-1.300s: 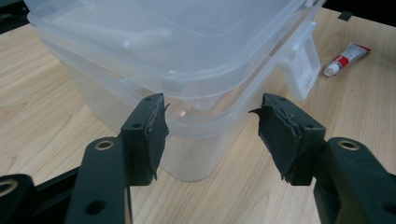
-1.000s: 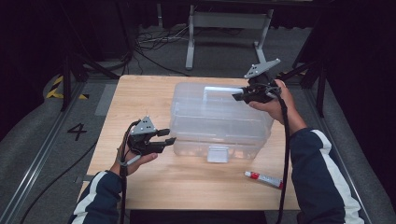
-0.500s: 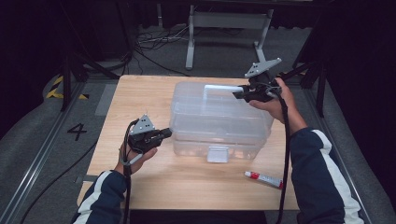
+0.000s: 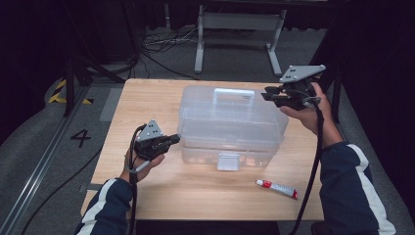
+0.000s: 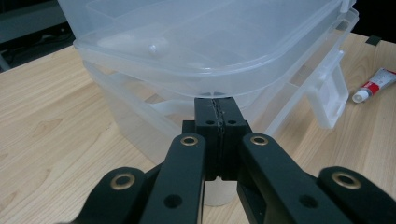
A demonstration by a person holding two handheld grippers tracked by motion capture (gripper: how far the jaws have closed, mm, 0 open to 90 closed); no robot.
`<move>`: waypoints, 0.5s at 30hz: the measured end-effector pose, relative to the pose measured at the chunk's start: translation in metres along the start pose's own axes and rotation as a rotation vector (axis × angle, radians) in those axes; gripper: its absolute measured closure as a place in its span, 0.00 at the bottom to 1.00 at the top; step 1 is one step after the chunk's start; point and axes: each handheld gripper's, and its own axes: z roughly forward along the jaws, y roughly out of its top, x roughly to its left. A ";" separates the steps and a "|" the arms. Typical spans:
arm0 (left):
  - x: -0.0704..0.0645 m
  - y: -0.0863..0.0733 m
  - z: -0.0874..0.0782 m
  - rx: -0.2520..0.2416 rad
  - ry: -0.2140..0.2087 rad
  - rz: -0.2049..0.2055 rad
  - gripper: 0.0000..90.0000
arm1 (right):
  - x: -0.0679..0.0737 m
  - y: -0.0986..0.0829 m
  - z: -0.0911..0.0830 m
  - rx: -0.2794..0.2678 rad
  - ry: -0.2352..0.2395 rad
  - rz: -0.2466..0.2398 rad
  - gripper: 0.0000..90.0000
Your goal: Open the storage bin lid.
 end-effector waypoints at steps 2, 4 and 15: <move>-0.001 0.001 0.000 0.002 0.007 0.008 1.00 | -0.003 -0.007 -0.011 -0.024 -0.022 0.010 0.83; 0.000 0.001 0.000 0.002 0.005 0.007 1.00 | -0.004 -0.015 -0.020 -0.060 -0.033 0.016 0.83; 0.001 0.004 -0.001 0.001 0.002 0.022 1.00 | -0.013 -0.059 -0.043 -0.094 -0.065 0.051 0.77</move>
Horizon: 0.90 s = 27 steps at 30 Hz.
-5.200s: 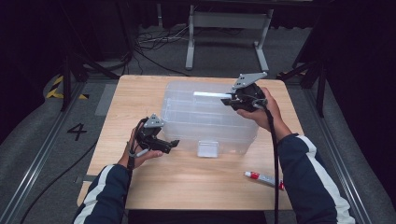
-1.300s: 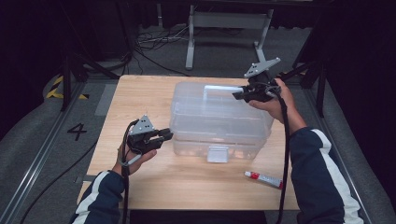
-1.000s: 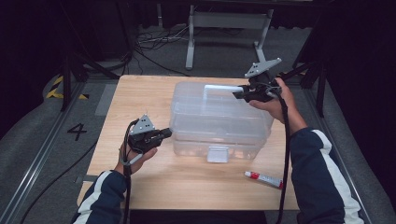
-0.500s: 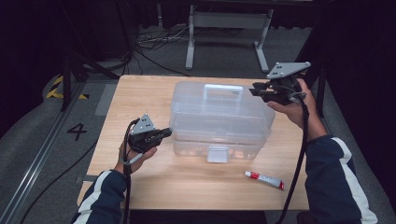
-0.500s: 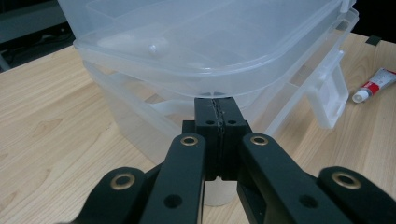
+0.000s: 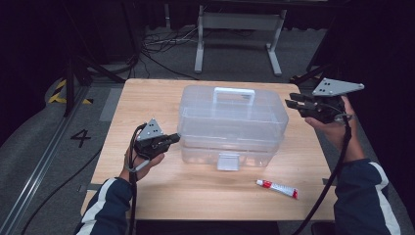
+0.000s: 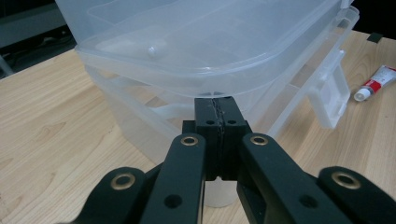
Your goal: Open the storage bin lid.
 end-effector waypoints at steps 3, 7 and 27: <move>0.000 0.001 0.000 -0.004 0.004 0.001 1.00 | -0.003 -0.009 -0.005 0.004 -0.020 0.009 0.75; 0.000 0.004 -0.001 -0.008 0.003 0.002 1.00 | -0.006 -0.027 -0.005 0.032 -0.026 0.018 0.70; 0.000 0.018 0.000 -0.007 0.010 0.037 1.00 | 0.018 -0.089 0.020 0.069 0.082 -0.015 0.54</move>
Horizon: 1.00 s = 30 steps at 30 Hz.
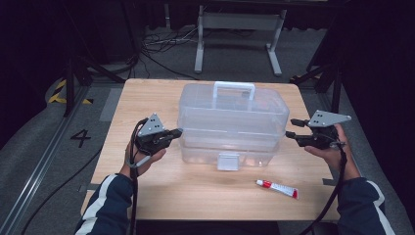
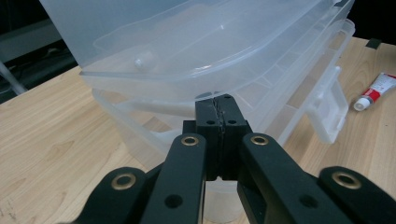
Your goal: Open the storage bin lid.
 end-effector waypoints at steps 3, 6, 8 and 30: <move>0.000 0.000 0.001 0.003 0.002 0.000 1.00 | 0.003 0.000 0.003 0.019 0.010 -0.011 0.54; 0.001 0.001 0.001 0.000 0.000 0.000 1.00 | 0.005 0.000 0.001 -0.021 -0.001 -0.010 0.56; 0.001 0.002 0.001 0.001 0.003 0.001 1.00 | 0.005 -0.001 0.002 -0.031 -0.012 -0.005 0.57; -0.015 -0.001 -0.005 0.014 0.012 0.056 0.86 | 0.016 0.010 0.001 -0.208 -0.128 -0.059 0.73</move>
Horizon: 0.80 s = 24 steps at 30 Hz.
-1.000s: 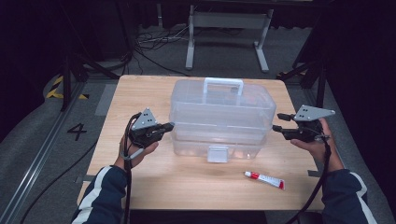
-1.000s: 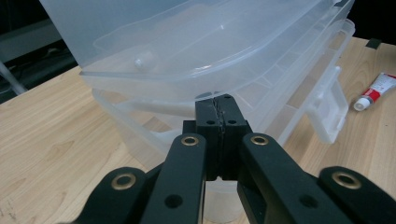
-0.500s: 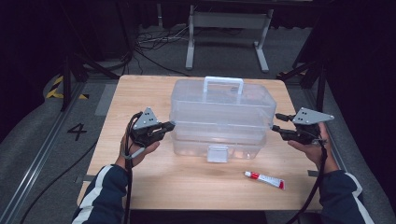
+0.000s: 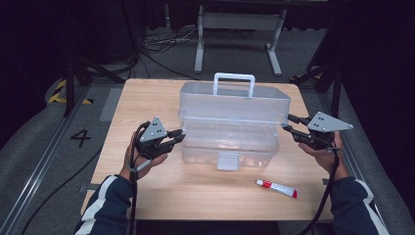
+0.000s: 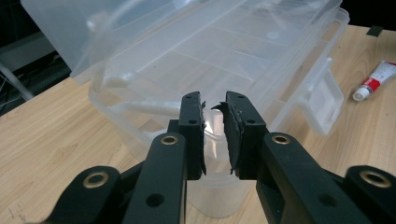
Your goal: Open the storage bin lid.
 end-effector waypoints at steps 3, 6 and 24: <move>-0.002 -0.002 0.000 0.009 -0.010 0.011 0.85 | 0.000 0.002 0.000 -0.012 -0.030 -0.002 0.75; -0.005 -0.004 0.002 0.027 -0.019 0.028 0.83 | 0.003 0.004 0.000 -0.031 -0.058 0.008 0.78; -0.014 -0.008 0.015 0.064 -0.073 0.065 0.74 | 0.014 0.012 0.003 -0.053 -0.239 -0.013 0.88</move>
